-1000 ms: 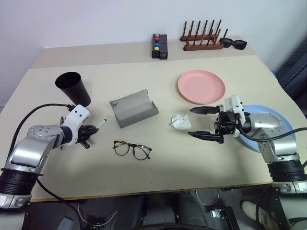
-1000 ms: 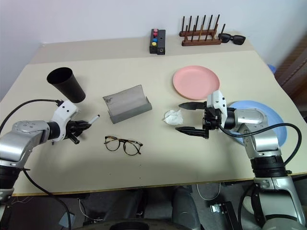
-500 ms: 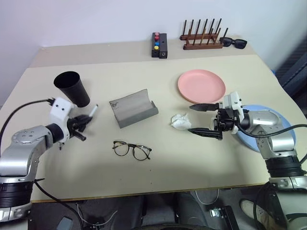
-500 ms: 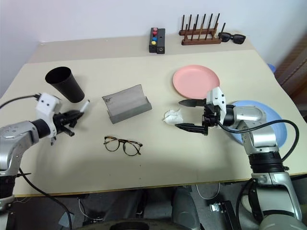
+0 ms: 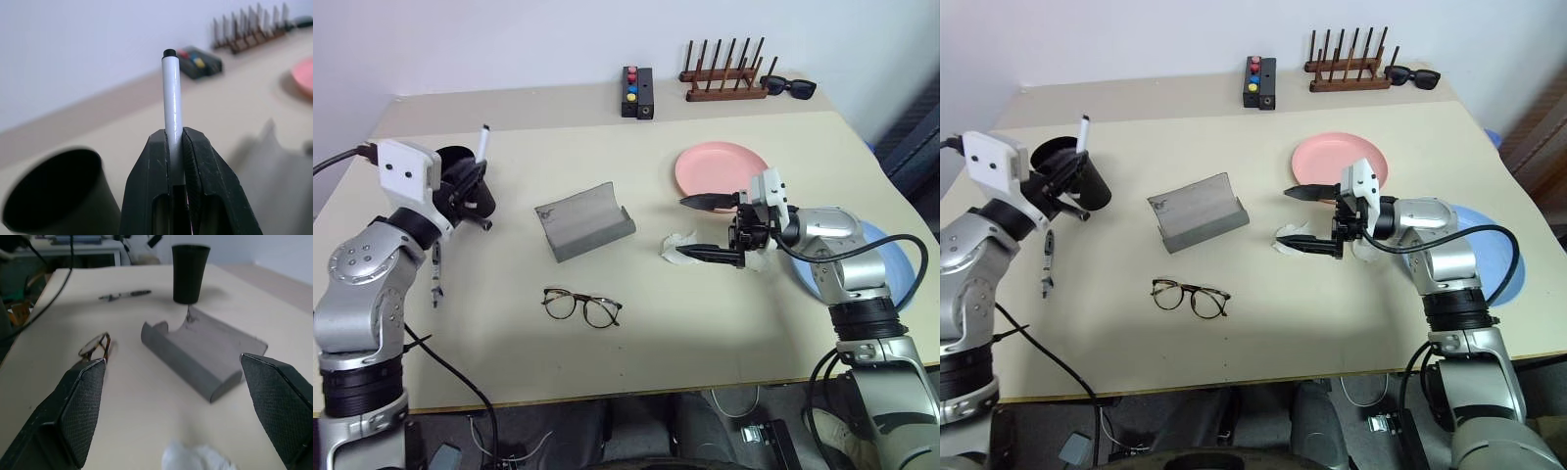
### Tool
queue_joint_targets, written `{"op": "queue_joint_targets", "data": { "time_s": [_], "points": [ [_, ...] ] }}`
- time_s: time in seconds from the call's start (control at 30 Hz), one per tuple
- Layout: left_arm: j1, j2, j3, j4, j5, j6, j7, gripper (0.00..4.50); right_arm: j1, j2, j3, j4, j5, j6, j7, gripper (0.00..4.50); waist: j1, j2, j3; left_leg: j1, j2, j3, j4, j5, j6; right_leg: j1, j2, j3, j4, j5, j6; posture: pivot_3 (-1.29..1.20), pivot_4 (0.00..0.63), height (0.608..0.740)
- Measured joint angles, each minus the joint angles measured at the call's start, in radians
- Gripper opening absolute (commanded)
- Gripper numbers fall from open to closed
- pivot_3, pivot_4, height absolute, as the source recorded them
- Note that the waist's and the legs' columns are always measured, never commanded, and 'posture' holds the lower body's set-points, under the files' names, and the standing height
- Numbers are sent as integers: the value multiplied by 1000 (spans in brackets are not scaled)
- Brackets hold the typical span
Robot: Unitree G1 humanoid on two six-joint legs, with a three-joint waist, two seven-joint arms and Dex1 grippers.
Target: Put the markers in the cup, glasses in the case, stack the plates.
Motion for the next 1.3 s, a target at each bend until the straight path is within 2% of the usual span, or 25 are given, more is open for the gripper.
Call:
{"op": "queue_joint_targets", "data": {
  "time_s": [0.33, 0.67, 0.9, 1.13, 1.3],
  "points": [
    [-102, -119, 69, 151, 7, -283, 136, 199, -56, 86, -6, 63, 33, 3, -3, 4500, 0, 0, 0, 0, 0, 0, 1, 0, 0, 0, 0, 0, 0, 0, 0, 0, 150, 740],
    [-174, -117, 72, 323, 70, -501, 188, 199, -89, 137, -46, 116, 54, 3, -32, 4500, 0, -1, 0, 0, -1, 0, 1, 0, 0, 0, 1, 0, 1, 0, 0, 0, 150, 740],
    [-216, -70, 68, 545, 218, -704, 279, 199, -89, 158, -46, 117, 54, 2, -43, 4500, -5, -1, 0, 0, -1, 0, 0, 0, 0, -1, 1, 0, 1, 0, 0, 0, 150, 740],
    [-278, -68, 30, 744, 271, -855, 312, 199, -89, 163, -46, 117, 54, 2, -43, 4500, -3, -1, 0, -2, -1, 0, 2, 0, 0, -2, 0, 0, 2, 1, 1, 0, 150, 740],
    [-344, -69, 16, 879, 267, -928, 302, 199, -88, 163, -46, 117, 54, 1, -43, 4500, -7, -2, -1, -12, -2, 0, 5, 1, -1, -14, 0, 0, 8, 1, 1, 0, 150, 740]
  ]
}}
